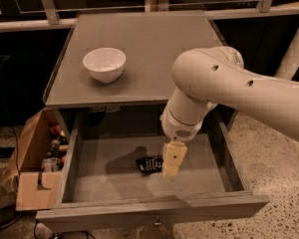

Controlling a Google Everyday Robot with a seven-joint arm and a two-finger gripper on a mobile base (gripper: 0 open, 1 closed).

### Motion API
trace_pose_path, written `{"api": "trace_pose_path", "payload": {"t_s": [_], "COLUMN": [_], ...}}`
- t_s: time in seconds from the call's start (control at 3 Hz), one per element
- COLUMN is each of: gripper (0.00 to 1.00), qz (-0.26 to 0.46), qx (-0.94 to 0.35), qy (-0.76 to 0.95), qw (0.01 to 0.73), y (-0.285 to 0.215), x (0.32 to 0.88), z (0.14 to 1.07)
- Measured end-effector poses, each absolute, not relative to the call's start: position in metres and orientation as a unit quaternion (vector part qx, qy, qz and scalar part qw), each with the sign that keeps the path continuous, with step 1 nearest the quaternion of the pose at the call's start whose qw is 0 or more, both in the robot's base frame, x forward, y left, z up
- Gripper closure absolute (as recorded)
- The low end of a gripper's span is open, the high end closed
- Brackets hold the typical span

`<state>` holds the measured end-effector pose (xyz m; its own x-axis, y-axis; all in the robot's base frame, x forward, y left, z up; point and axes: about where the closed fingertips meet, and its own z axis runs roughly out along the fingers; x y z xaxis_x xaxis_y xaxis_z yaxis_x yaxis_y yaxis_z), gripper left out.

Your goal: Pick rxbar chocolate from top drawer and place on counter

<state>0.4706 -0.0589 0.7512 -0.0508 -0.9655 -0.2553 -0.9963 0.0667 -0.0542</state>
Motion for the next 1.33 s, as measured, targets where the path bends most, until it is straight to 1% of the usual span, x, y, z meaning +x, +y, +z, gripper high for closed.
{"api": "trace_pose_path", "payload": {"t_s": [0.33,0.67,1.0,1.33], "gripper": [0.00,0.00,0.00,0.00], "qz": [0.088,0.088,0.120,0.120], "qx": [-0.680,-0.680,-0.684,-0.684], "qy": [0.720,0.720,0.709,0.709], "qw": [0.109,0.109,0.125,0.125], "y": [-0.048,-0.048,-0.035,-0.035], "x": [0.479,0.479,0.496,0.496], "z": [0.730,0.729,0.689,0.689]}}
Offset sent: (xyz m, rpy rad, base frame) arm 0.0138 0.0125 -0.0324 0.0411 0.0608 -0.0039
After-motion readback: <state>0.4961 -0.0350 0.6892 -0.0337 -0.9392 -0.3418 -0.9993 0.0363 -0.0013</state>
